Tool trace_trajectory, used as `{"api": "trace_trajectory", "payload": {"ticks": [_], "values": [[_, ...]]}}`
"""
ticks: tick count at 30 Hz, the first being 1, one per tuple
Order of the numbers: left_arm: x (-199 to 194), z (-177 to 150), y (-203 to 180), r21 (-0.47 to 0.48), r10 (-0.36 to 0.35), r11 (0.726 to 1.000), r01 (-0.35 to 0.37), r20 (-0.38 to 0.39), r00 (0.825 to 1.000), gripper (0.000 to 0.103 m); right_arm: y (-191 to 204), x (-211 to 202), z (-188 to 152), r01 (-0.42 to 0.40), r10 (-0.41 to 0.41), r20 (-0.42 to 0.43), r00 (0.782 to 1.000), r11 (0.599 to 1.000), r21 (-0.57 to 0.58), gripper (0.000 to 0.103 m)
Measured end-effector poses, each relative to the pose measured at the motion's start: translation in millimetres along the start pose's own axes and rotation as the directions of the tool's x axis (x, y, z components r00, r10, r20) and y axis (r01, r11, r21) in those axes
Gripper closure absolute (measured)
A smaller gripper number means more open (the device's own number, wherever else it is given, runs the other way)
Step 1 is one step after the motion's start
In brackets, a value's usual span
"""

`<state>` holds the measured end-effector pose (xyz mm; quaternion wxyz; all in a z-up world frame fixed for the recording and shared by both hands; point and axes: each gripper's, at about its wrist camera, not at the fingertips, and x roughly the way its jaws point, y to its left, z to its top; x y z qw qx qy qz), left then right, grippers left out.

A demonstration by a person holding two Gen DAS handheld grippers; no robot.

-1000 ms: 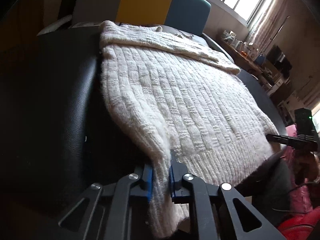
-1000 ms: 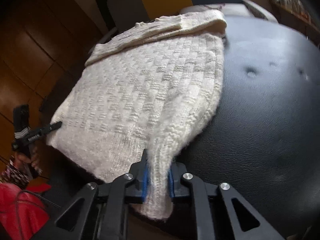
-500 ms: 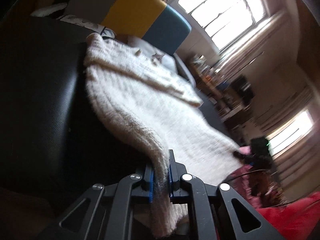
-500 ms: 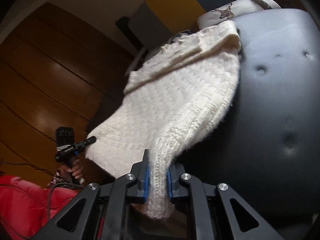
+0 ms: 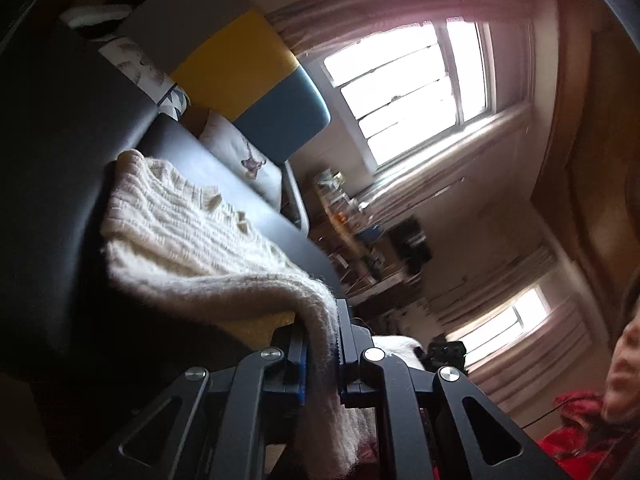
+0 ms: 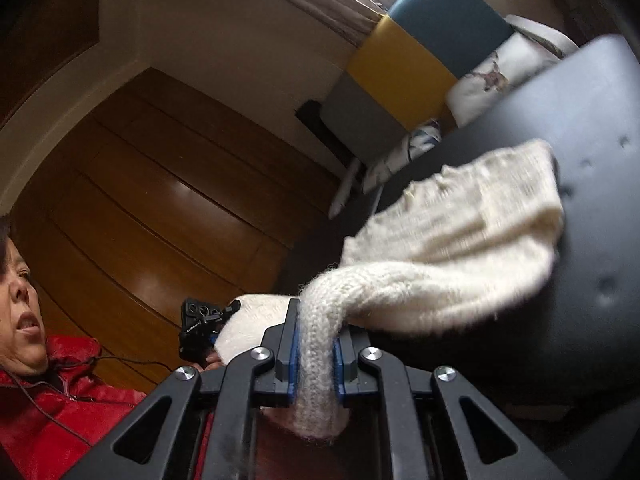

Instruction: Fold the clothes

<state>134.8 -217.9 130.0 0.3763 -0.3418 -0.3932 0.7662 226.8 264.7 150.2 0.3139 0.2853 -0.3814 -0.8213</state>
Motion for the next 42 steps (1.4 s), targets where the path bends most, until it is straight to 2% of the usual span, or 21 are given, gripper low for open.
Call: {"api": "trace_trajectory", "payload": {"ticks": [4,11,18,24,30,38,40,42], "values": [[14,20,28,-0.076,0.003,0.997,0.000,0.034,0.999,0.092,-11,28,29,-0.006,0.006,0.024,1.000,1.000,0.026,0.091],[56,55,80,-0.154,0.076,0.986,-0.070,0.037,0.996,0.092,-62,73,69,0.039,-0.043,0.039,0.998,0.993,0.112,0.091],[88,77,112,-0.198,0.122,0.973,-0.115,0.025,0.992,0.092,-115,97,86,0.070,-0.081,0.041,0.996,0.972,0.224,0.091],[116,100,128,-0.215,0.168,0.962,-0.166,-0.010,0.986,0.092,-144,106,97,0.077,-0.095,0.048,0.994,0.954,0.290,0.091],[145,116,156,-0.282,0.224,0.931,-0.231,-0.060,0.973,0.092,-185,131,113,0.147,-0.168,0.020,0.986,0.907,0.395,0.091],[169,129,169,-0.288,0.314,0.899,-0.331,-0.104,0.944,0.091,-235,157,124,0.205,-0.220,-0.033,0.975,0.830,0.519,0.091],[174,131,173,-0.314,0.324,0.885,-0.343,-0.114,0.939,0.086,-242,162,126,0.221,-0.236,-0.041,0.971,0.815,0.536,0.091],[176,134,176,-0.350,0.304,0.879,-0.323,-0.111,0.946,0.071,-248,166,128,0.232,-0.253,-0.040,0.967,0.796,0.559,0.088]]}}
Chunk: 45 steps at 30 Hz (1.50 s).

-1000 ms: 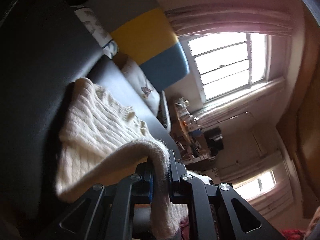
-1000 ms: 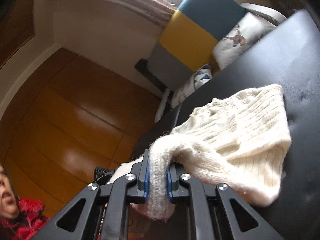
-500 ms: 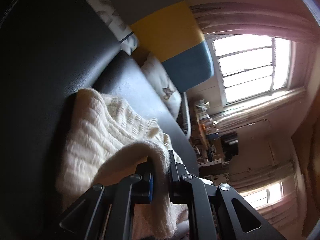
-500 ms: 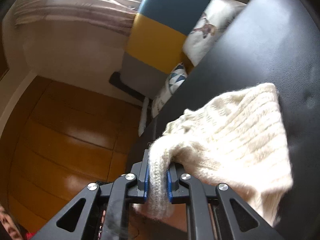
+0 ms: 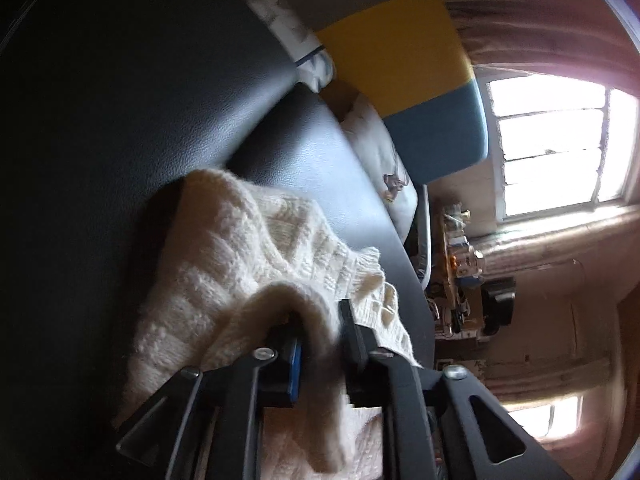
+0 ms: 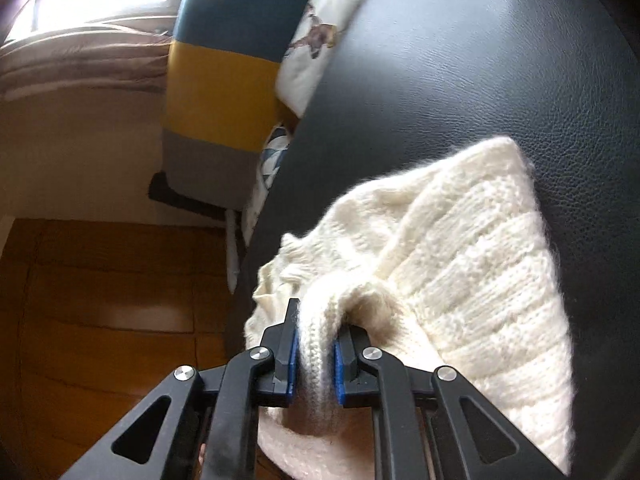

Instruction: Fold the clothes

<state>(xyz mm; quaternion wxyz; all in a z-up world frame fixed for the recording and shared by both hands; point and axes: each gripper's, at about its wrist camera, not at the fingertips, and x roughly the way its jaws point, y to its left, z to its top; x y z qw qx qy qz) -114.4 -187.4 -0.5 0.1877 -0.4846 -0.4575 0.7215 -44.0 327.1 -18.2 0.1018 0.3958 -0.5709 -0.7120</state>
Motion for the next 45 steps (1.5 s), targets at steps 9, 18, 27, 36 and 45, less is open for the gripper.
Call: {"api": "trace_trajectory", "payload": {"ticks": [9,18,27,36,45], "values": [[-4,21,-26,0.090,0.065,0.992,-0.085,0.204,0.977,0.027,-1,-4,21,-0.092,0.088,0.166,0.982,0.996,0.020,0.072],[-5,13,-16,0.200,0.207,0.946,-0.255,0.230,0.951,0.026,41,-30,15,0.271,-0.198,0.238,0.951,0.903,-0.333,0.072],[25,-2,-31,0.463,0.437,0.735,-0.495,0.234,0.868,0.020,70,10,-7,0.451,-0.411,0.211,0.887,0.672,-0.587,0.072],[39,-7,-42,0.554,0.494,0.634,-0.539,0.247,0.834,0.048,78,52,-19,0.576,-0.543,0.315,0.778,0.417,-0.703,0.092],[10,-1,-43,0.461,0.403,0.727,-0.509,0.314,0.860,0.083,70,13,-4,0.570,-0.447,0.358,0.820,0.586,-0.576,0.095]]}}
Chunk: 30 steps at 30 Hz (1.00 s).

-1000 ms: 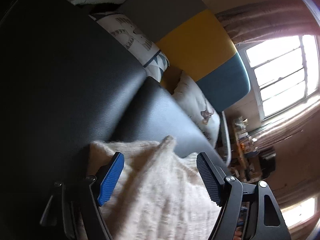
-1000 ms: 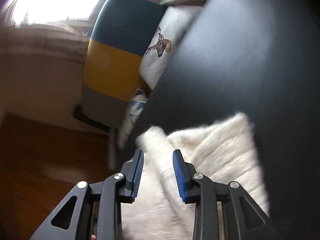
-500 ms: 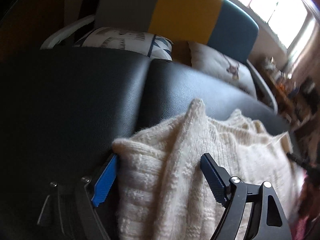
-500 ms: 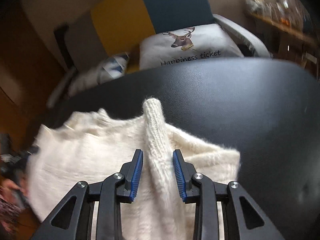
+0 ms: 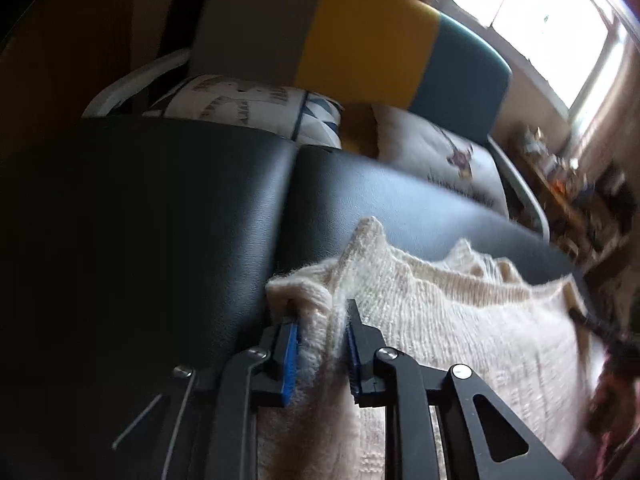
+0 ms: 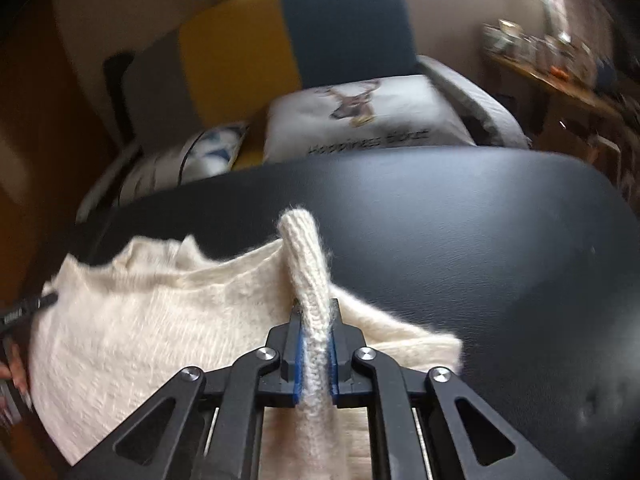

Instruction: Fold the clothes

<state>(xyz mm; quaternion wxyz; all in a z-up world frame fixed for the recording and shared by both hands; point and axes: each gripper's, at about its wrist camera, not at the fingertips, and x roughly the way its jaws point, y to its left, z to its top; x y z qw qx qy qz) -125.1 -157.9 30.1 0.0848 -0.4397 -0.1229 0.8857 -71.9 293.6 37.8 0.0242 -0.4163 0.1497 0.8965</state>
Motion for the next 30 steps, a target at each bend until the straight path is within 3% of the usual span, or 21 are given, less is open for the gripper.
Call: {"api": "trace_trajectory", "payload": {"ticks": [5,7,8,11,13,15,16,18,20,24,30], "values": [[14,-13,-8,0.080,0.081,0.993,-0.083,0.029,0.996,0.079,-24,12,-16,0.004,-0.001,-0.019,1.000,0.992,0.123,0.095],[13,-15,-12,0.106,0.106,0.988,-0.111,0.045,0.993,0.068,-28,15,-21,-0.007,0.008,0.000,1.000,0.990,0.142,0.095],[12,-16,-14,0.117,0.119,0.985,-0.124,0.051,0.992,0.058,-28,15,-23,-0.016,0.016,0.005,1.000,0.990,0.141,0.092],[-2,-13,-9,0.078,0.115,0.990,-0.118,0.046,0.992,0.045,-27,11,-20,-0.038,0.041,-0.023,0.999,0.991,0.125,0.084],[-17,-11,-7,0.039,0.108,0.993,-0.110,0.066,0.992,0.039,-21,1,-16,0.002,0.000,-0.031,1.000,0.997,0.074,0.082],[-35,-9,-8,-0.001,0.098,0.995,-0.099,0.119,0.988,0.021,-5,-21,-12,0.054,-0.054,0.019,0.998,0.998,-0.010,0.081],[-43,-7,-12,-0.008,0.075,0.997,-0.075,0.146,0.986,0.017,5,-29,-11,0.059,-0.057,0.039,0.998,0.997,-0.041,0.080],[-50,-4,-29,0.024,0.022,0.999,-0.026,0.171,0.985,0.009,31,-41,-9,0.016,-0.010,0.048,0.999,0.992,-0.124,0.080],[-42,0,-53,0.092,0.009,0.996,-0.021,0.127,0.992,0.007,59,-39,-9,-0.028,0.029,0.003,1.000,0.979,-0.200,0.079],[-9,-2,-100,0.268,0.081,0.960,-0.083,0.016,0.997,0.007,110,-11,-12,-0.111,0.073,-0.144,0.987,0.953,-0.280,0.079],[34,-18,-122,0.438,0.280,0.865,-0.245,-0.016,0.960,0.007,131,30,-12,-0.100,0.035,-0.271,0.962,0.967,-0.233,0.071]]}}
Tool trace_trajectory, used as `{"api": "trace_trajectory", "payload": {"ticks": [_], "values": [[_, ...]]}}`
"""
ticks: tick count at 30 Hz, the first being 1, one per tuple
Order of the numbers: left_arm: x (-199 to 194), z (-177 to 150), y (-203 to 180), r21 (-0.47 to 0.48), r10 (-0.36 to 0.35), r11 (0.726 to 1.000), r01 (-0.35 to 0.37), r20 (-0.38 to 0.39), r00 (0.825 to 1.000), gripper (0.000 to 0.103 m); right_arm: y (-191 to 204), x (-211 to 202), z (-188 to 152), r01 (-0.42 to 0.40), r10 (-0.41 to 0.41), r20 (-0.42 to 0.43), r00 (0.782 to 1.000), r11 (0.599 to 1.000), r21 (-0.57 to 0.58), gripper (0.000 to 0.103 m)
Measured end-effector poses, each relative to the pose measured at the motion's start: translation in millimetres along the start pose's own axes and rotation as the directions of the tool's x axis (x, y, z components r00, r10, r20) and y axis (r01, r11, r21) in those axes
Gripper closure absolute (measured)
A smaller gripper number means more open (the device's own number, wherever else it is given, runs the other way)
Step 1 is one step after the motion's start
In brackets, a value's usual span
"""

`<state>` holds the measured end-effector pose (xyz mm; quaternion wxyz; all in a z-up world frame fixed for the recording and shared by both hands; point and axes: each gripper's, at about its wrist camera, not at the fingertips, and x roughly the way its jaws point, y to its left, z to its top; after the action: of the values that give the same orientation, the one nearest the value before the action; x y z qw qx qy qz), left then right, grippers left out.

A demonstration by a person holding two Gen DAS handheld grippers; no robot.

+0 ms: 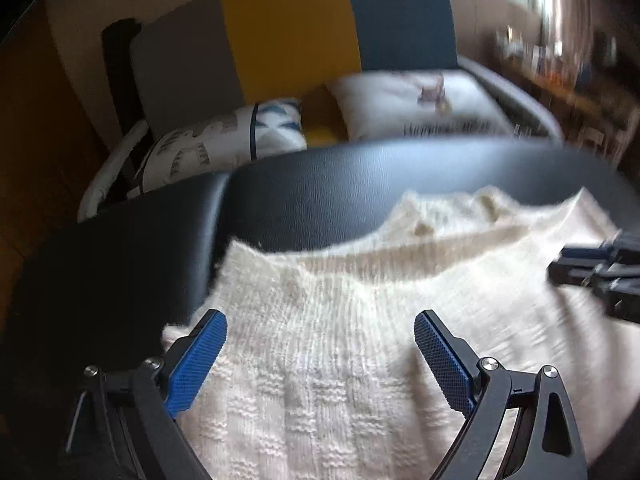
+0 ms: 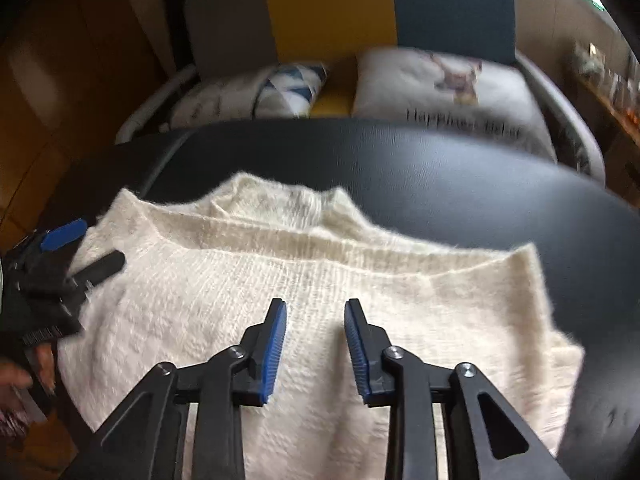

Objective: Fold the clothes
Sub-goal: 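Grasp the folded sweater edge with the left gripper near the collar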

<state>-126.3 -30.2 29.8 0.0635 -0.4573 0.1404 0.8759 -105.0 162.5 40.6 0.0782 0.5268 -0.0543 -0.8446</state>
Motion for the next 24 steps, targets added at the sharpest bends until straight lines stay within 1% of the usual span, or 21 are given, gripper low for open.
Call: {"api": "trace_trajectory", "payload": {"ticks": [1,3,5,8,10,12,13,14,15,17,19,21,22,24], "values": [[3,-1,0,0.005,0.008,1.000,-0.008,-0.009,1.000,0.006,1,4,-1,0.018,-0.018,-0.011,1.000,1.000,-0.009,0.070],[10,-8,3,-0.028,-0.012,1.000,0.012,-0.013,1.000,0.003,4,9,-4,0.050,-0.050,-0.016,0.999,0.998,-0.038,0.067],[16,-13,11,-0.087,-0.059,0.995,0.057,-0.020,0.998,0.002,6,14,-8,0.065,-0.067,-0.024,0.997,0.996,-0.060,0.067],[19,-15,18,-0.134,-0.104,0.986,0.102,-0.012,0.994,0.004,6,14,-11,0.073,-0.074,-0.007,0.997,0.995,-0.065,0.067],[15,-16,15,-0.111,-0.108,0.988,0.108,0.009,0.994,0.017,7,15,-12,0.065,-0.065,0.006,0.998,0.996,-0.063,0.076],[11,-16,10,-0.086,-0.120,0.989,0.122,0.027,0.992,0.053,9,16,-13,0.062,-0.061,0.019,0.998,0.996,-0.063,0.086],[9,-16,7,-0.076,-0.135,0.988,0.137,0.033,0.990,0.061,11,16,-13,0.065,-0.064,0.027,0.998,0.996,-0.066,0.090],[7,-15,5,-0.066,-0.137,0.988,0.140,0.037,0.990,0.072,12,16,-14,0.066,-0.064,0.035,0.997,0.995,-0.069,0.093],[5,-15,4,-0.058,-0.136,0.989,0.139,0.042,0.990,0.081,13,16,-15,0.066,-0.063,0.042,0.997,0.995,-0.071,0.095],[0,-13,6,-0.065,-0.147,0.987,0.150,0.048,0.988,0.088,15,11,-16,0.065,-0.060,0.056,0.997,0.994,-0.084,0.098],[-6,-11,9,-0.074,-0.159,0.984,0.163,0.054,0.986,0.091,18,7,-17,0.064,-0.057,0.070,0.996,0.993,-0.099,0.099],[-17,-5,18,-0.113,-0.173,0.977,0.182,0.085,0.981,0.095,17,-5,-14,0.053,-0.044,0.099,0.994,0.994,-0.097,0.099],[-22,-1,22,-0.134,-0.179,0.972,0.192,0.102,0.978,0.095,16,-12,-12,0.049,-0.038,0.122,0.992,0.995,-0.091,0.099],[-37,8,27,-0.157,-0.160,0.970,0.186,0.165,0.973,0.095,15,-27,-7,0.042,-0.028,0.172,0.985,0.996,-0.077,0.100]]}}
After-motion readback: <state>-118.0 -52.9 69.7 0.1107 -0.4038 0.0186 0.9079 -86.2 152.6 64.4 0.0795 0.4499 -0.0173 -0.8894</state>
